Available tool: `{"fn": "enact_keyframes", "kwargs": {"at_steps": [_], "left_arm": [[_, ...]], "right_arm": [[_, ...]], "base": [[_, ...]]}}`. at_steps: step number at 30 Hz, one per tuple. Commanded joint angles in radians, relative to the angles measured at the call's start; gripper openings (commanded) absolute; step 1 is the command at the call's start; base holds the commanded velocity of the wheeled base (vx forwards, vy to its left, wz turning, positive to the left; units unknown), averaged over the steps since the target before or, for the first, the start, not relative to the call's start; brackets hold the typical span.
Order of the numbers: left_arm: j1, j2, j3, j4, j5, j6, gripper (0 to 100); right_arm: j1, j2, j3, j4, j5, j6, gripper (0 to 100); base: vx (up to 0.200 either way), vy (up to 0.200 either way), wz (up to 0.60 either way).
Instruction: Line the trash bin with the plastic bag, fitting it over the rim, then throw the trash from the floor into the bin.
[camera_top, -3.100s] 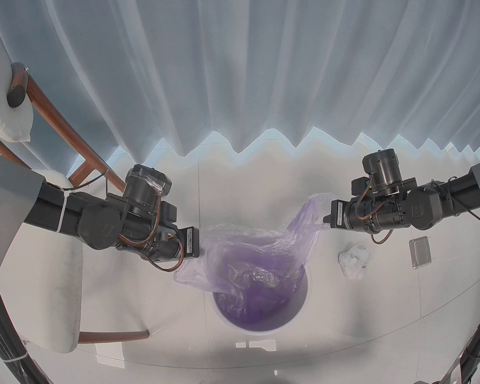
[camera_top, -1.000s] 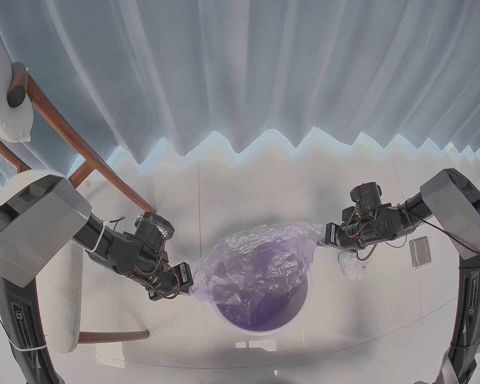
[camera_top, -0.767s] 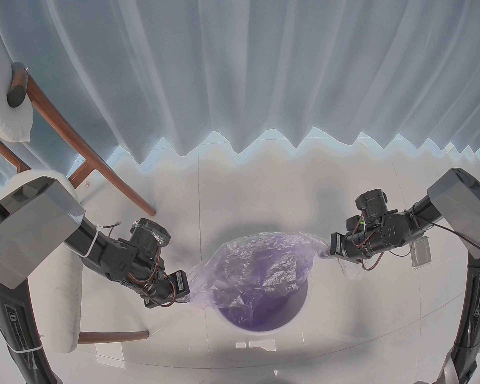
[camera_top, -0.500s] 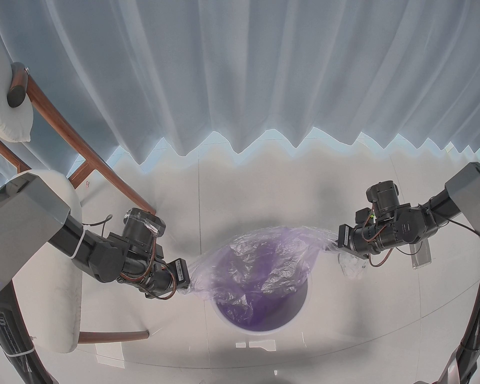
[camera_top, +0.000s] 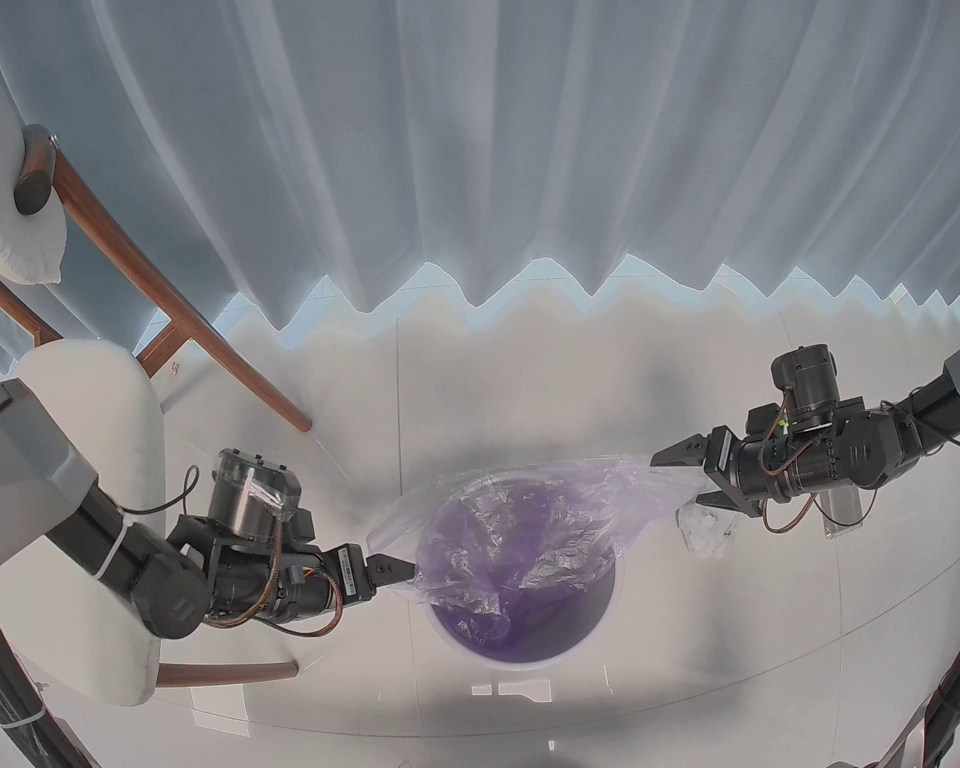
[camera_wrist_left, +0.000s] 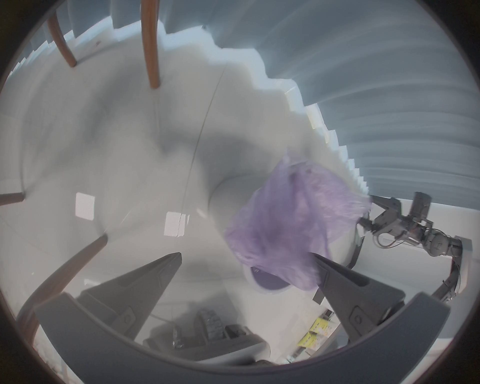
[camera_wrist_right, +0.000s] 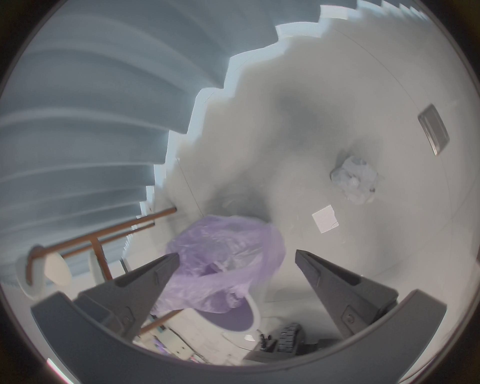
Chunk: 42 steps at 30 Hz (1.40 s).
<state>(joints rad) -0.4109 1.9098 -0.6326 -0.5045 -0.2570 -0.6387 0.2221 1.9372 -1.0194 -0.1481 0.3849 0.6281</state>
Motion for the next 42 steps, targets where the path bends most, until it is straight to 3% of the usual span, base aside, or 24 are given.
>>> {"fn": "enact_keyframes", "kwargs": {"at_steps": [1,3,5,6,7,12,16,21,26,35,36,39,42], "left_arm": [[0.004,-0.156,0.211,-0.221,0.002,-0.013,100],[0.003,-0.238,0.271,-0.307,0.002,-0.062,100],[0.003,-0.258,0.281,-0.324,0.002,-0.078,100],[0.0,-0.387,0.324,-0.371,0.001,-0.157,100],[0.001,-0.433,0.338,-0.385,0.004,-0.177,100],[0.026,-0.623,0.416,-0.393,0.009,-0.196,100],[0.053,-0.79,0.462,-0.375,-0.007,-0.196,100],[0.067,-0.868,0.452,-0.375,0.004,-0.19,100],[0.089,-0.905,0.453,-0.322,0.005,-0.182,100],[0.135,-0.917,0.452,-0.305,0.004,-0.124,100],[0.136,-0.913,0.455,-0.292,0.002,-0.088,100],[0.121,-0.905,0.448,-0.23,-0.007,-0.009,100],[0.07,-0.874,0.445,-0.18,-0.01,0.011,100]], "right_arm": [[0.013,-0.116,0.021,-0.001,0.003,0.188,100],[0.029,-0.124,0.018,0.004,0.002,0.255,100],[0.033,-0.124,0.018,0.005,0.002,0.266,100],[0.056,-0.126,0.018,0.027,-0.003,0.308,100],[0.065,-0.124,0.015,0.045,-0.006,0.317,100],[0.098,-0.118,-0.019,0.143,-0.015,0.355,100],[0.148,-0.08,-0.111,0.24,-0.046,0.438,100],[0.171,0.04,-0.234,0.294,-0.12,0.53,100],[0.172,0.124,-0.321,0.298,-0.132,0.657,100],[0.174,0.178,-0.372,0.301,-0.155,0.68,100],[0.187,0.164,-0.366,0.317,-0.155,0.679,0],[0.221,0.103,-0.347,0.384,-0.156,0.662,0],[0.25,0.031,-0.294,0.413,-0.161,0.608,0]], "base": [[0.0,0.0,0.0],[0.0,0.0,0.0],[0.0,0.0,0.0],[0.0,0.0,0.0],[0.0,0.0,0.0],[0.0,0.0,0.0],[0.0,0.0,0.0],[0.0,0.0,0.0],[0.0,0.0,0.0],[0.0,0.0,0.0],[0.0,0.0,0.0],[0.0,0.0,0.0],[0.0,0.0,0.0]]}}
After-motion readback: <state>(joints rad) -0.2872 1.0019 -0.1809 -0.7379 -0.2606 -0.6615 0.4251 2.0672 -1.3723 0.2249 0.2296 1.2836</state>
